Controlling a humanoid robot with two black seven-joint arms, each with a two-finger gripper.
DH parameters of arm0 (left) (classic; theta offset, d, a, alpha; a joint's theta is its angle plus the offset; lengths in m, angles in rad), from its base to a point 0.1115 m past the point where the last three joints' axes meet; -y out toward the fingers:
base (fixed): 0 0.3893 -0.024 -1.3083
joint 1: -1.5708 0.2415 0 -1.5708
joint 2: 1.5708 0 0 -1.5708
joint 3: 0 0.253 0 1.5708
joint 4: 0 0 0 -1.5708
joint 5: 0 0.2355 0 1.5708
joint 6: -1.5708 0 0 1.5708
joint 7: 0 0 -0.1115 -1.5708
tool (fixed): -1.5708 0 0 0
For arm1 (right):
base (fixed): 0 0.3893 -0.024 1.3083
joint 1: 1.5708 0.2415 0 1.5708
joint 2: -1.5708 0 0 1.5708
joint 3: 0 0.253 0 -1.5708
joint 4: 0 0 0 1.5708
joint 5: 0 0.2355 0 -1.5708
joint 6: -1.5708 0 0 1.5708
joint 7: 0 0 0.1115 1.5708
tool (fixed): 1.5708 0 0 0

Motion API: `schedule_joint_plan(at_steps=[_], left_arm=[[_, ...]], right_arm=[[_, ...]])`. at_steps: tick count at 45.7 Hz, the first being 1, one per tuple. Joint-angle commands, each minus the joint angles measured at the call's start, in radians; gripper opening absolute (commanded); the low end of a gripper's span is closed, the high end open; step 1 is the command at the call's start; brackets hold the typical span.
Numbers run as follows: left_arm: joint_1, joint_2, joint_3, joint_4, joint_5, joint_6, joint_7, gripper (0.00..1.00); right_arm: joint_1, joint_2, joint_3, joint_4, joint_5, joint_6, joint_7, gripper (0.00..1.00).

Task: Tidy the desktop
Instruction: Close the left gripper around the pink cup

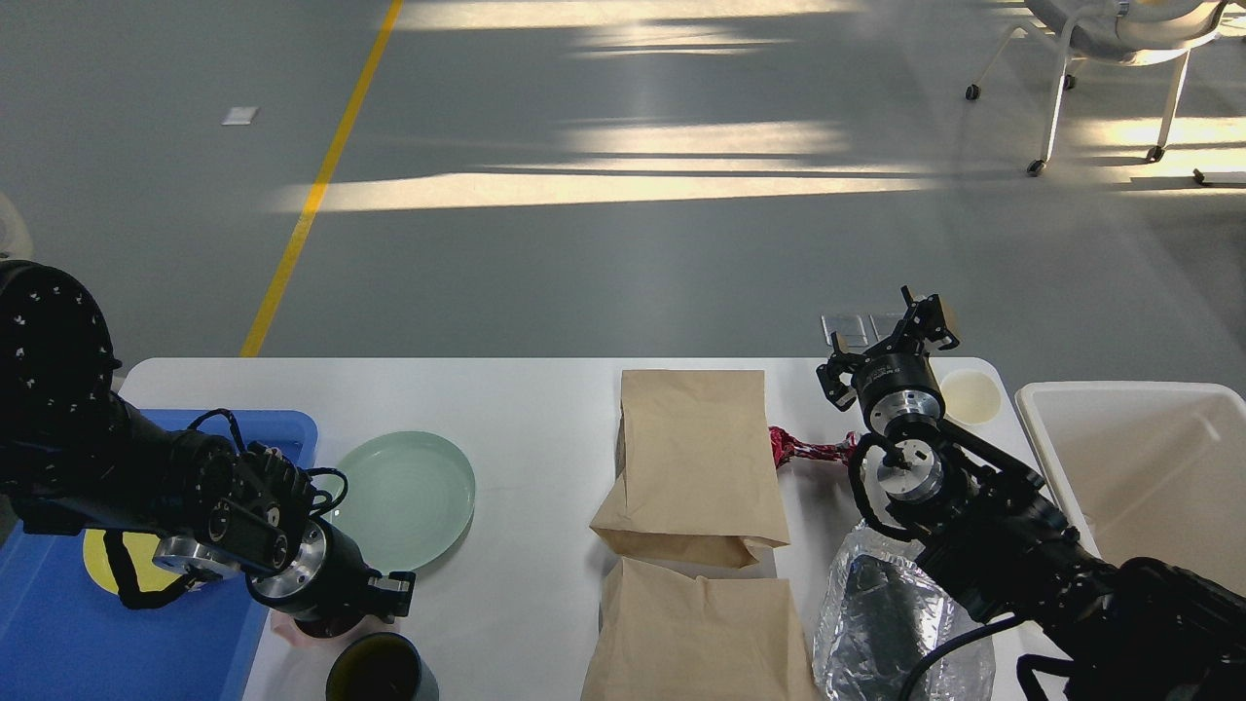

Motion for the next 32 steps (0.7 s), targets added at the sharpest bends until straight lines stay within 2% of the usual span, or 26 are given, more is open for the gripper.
schedule_joint_plan(at_steps=[1,20,32], left_arm=[[-0.001,0.004,0.000,-0.003,0.000,0.000,0.001,0.00],[-0.100,0.047,0.008,-0.081,0.002,-0.014,0.001,0.00],[-0.211,0.080,0.034,-0.122,0.001,-0.101,0.000,0.00]], right_arm=[[0.000,0.000,0.000,0.000,-0.001,0.000,0.000,1.00],[0.000,0.000,0.000,0.000,0.001,0.000,0.000,1.00],[0.000,0.000,0.000,0.000,0.001,0.000,0.000,1.00]])
